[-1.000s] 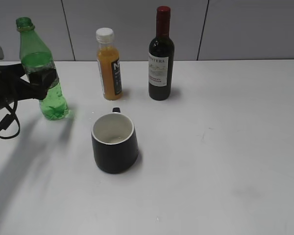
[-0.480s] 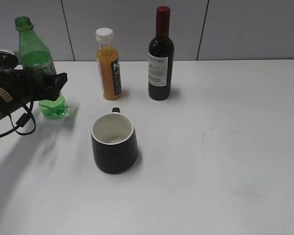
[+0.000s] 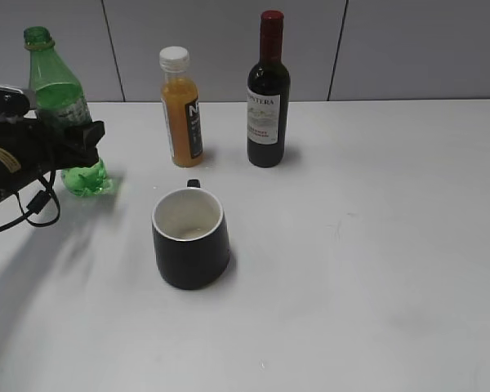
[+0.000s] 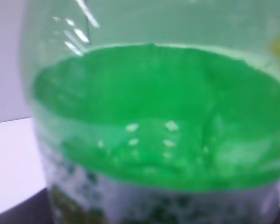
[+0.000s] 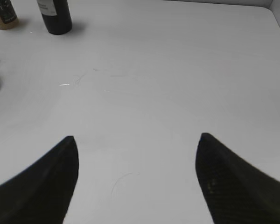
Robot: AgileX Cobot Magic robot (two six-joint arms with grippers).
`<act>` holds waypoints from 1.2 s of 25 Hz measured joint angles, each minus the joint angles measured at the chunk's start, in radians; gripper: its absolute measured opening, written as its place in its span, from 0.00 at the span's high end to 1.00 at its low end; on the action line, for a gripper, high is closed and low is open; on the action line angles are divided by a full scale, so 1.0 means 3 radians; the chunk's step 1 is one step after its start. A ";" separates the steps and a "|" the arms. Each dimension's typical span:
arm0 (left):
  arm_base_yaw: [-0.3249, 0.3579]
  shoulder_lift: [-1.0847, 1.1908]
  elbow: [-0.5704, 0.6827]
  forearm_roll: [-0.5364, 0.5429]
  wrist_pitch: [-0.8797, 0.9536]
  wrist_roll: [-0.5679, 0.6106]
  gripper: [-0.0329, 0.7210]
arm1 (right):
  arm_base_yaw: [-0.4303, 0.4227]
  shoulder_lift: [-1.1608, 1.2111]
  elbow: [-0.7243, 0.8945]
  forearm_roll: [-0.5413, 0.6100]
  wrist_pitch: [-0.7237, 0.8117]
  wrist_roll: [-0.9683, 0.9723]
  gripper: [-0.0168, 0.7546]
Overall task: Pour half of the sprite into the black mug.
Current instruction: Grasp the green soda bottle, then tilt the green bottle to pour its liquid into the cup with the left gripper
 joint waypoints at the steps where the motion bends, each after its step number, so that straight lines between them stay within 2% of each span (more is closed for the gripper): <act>1: 0.0000 0.0000 0.0000 0.0000 0.0000 0.0004 0.36 | 0.0000 0.0000 0.0000 0.0011 0.0000 0.0000 0.21; 11: 0.0003 -0.0463 0.0313 -0.0160 0.0127 0.0004 0.36 | 0.0000 0.0000 0.0000 0.0066 0.0000 0.0000 0.21; 22: 0.0003 -0.1385 0.1081 -0.0405 0.0037 0.0022 0.36 | 0.0000 0.0000 0.0000 0.0066 0.0000 0.0000 0.21; 30: 0.0003 -0.1696 0.1173 -0.0436 0.0341 0.0288 0.36 | 0.0000 0.0000 0.0000 0.0066 0.0000 0.0000 0.21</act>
